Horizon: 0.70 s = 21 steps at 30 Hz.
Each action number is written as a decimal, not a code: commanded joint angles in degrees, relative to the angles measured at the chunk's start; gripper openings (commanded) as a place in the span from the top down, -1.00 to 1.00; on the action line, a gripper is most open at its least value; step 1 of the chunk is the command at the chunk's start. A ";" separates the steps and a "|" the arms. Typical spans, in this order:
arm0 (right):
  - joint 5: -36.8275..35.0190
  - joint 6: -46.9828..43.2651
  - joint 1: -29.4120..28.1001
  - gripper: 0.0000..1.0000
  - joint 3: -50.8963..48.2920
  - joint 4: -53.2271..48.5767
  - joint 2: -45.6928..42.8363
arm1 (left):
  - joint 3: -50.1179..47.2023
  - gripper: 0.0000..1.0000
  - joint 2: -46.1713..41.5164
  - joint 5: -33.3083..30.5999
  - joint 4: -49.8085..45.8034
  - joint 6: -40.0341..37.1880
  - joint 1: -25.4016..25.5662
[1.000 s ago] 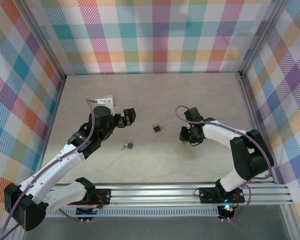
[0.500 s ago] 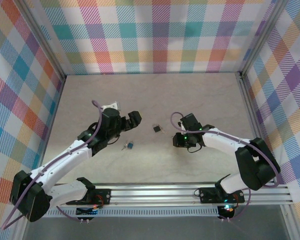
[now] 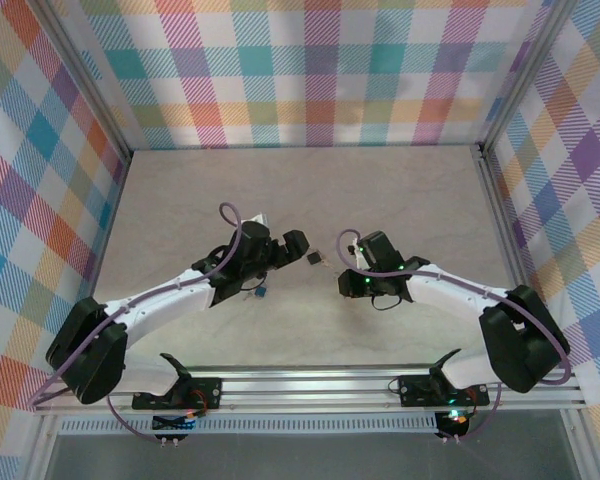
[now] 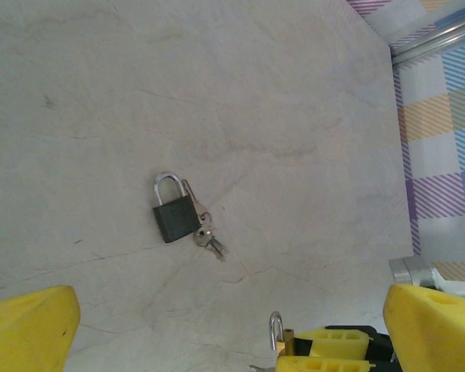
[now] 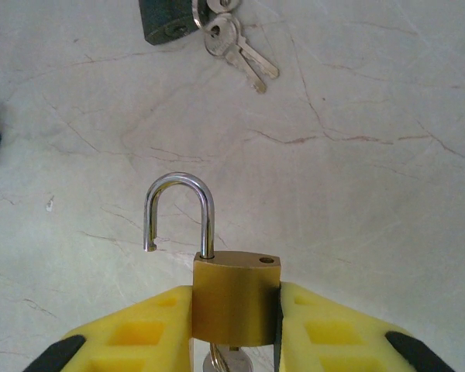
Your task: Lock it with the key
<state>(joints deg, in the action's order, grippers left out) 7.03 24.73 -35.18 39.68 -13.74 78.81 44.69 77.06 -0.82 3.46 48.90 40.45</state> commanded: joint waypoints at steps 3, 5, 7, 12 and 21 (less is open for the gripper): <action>2.29 -1.34 -0.72 0.46 -1.11 3.59 -2.14 | -0.58 -1.00 2.66 2.81 7.65 2.57 1.96; 2.55 -1.52 -0.85 0.46 -1.29 4.04 -2.41 | -0.53 -1.00 4.01 3.53 9.10 3.31 2.52; 2.54 -1.56 -0.94 0.46 -1.44 4.32 -2.59 | -0.72 -1.00 5.42 4.51 10.57 4.35 2.99; 2.55 -1.66 -1.04 0.46 -1.63 4.47 -2.69 | -1.27 -1.00 8.81 6.85 14.03 6.68 4.06; 2.56 -1.70 -1.21 0.47 -1.71 4.75 -2.78 | -1.91 -0.89 12.00 7.89 17.53 8.90 6.07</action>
<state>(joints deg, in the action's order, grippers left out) 8.67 24.32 -36.05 38.54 -10.22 77.28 43.59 88.03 5.93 17.43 56.38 45.32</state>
